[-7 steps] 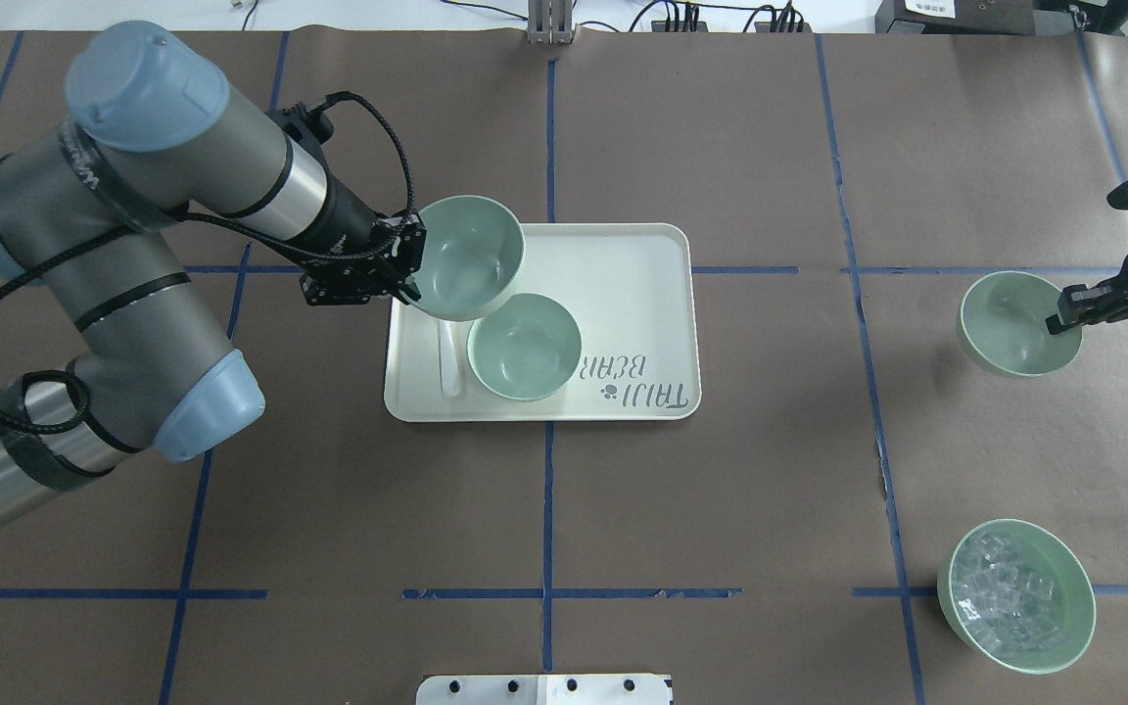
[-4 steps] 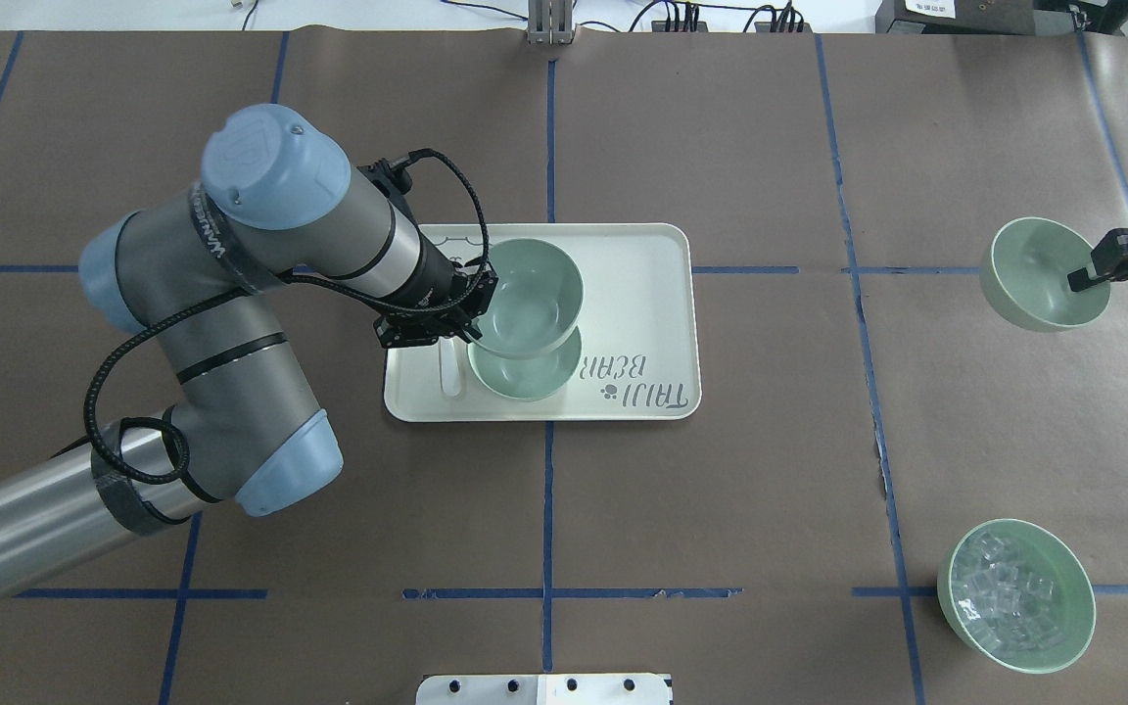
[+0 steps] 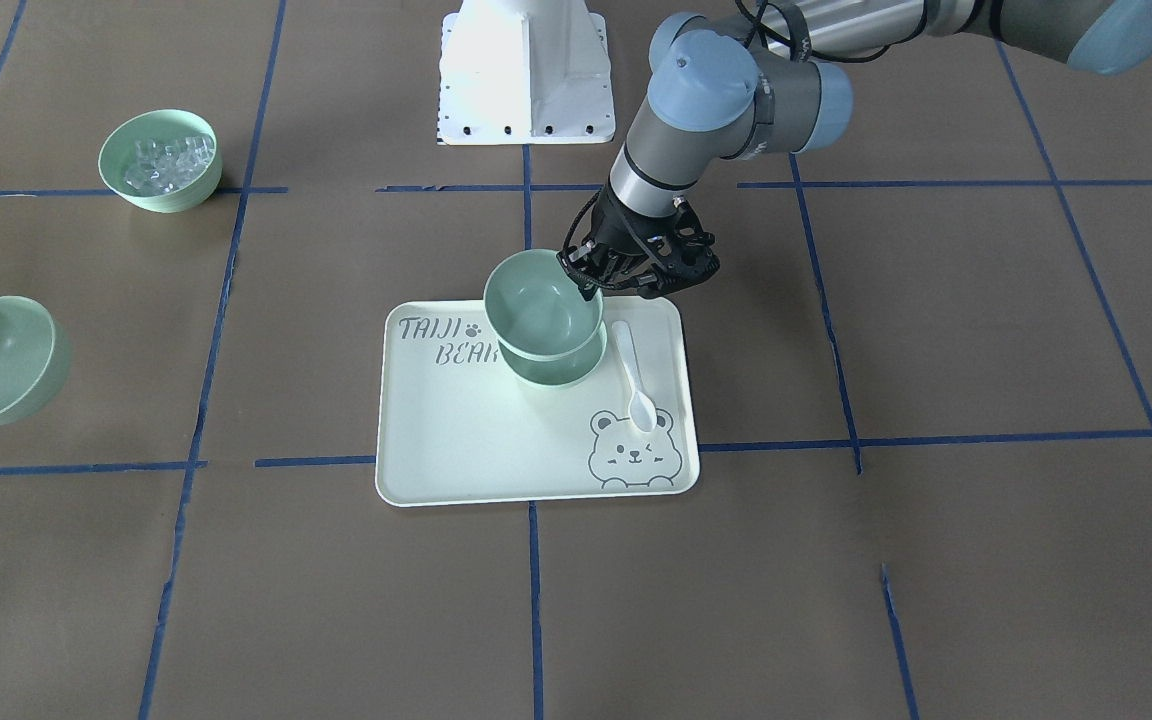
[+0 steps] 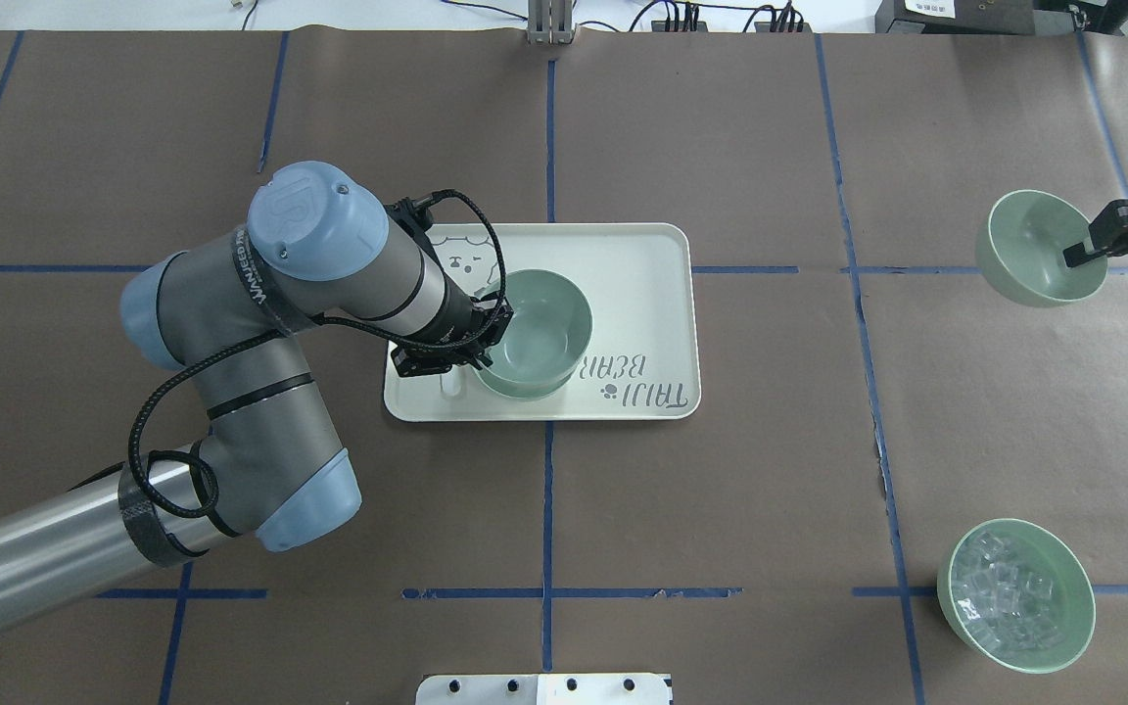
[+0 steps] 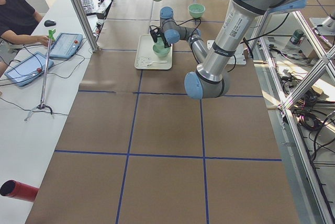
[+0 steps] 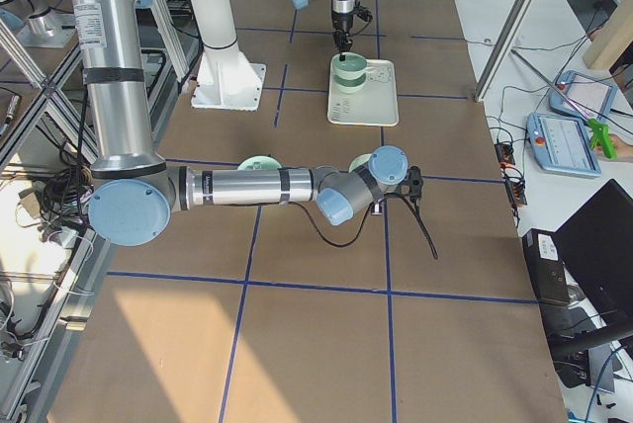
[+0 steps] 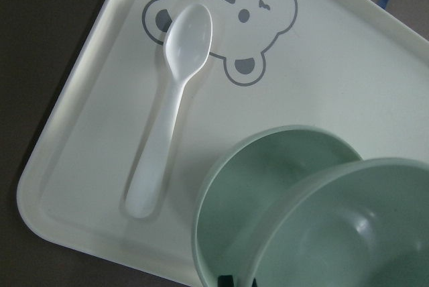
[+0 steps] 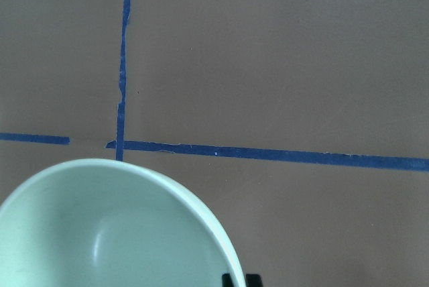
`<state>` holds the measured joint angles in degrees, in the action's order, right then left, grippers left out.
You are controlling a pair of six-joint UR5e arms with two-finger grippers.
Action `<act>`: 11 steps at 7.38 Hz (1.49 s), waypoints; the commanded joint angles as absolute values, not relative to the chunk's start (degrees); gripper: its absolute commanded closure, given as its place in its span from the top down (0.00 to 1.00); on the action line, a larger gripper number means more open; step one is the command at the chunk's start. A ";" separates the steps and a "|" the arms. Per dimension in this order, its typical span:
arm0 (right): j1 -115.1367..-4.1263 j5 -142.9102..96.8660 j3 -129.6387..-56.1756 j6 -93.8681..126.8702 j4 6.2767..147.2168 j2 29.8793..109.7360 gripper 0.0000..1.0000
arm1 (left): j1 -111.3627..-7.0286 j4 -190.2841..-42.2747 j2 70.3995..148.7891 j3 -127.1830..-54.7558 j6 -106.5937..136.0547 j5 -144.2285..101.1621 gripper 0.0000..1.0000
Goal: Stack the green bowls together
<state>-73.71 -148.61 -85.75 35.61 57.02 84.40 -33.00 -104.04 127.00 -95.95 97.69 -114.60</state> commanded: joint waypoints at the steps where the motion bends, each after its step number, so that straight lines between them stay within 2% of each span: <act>1: -73.74 -148.71 -86.22 35.68 57.13 84.11 0.00 | -33.05 -103.89 126.65 -95.89 97.73 -114.00 0.00; 2: -73.74 -148.71 -87.79 36.38 58.09 84.02 0.00 | -33.22 -103.89 126.65 -95.98 97.91 -112.60 0.40; 3: -73.74 -148.71 -90.50 38.39 59.57 83.76 0.00 | -33.40 -103.97 126.56 -95.98 97.65 -112.07 0.99; 6: -69.10 -148.71 -98.86 52.07 66.17 75.10 0.00 | -36.98 -103.71 125.25 -97.55 96.25 -111.88 1.00; 8: -60.09 -144.96 -98.88 63.75 66.18 66.58 0.00 | -42.51 -100.66 123.67 -99.65 86.54 -112.76 1.00; 11: -46.53 -130.20 -98.88 68.37 70.02 59.18 0.00 | -51.82 -97.38 117.01 -104.05 67.64 -116.10 1.00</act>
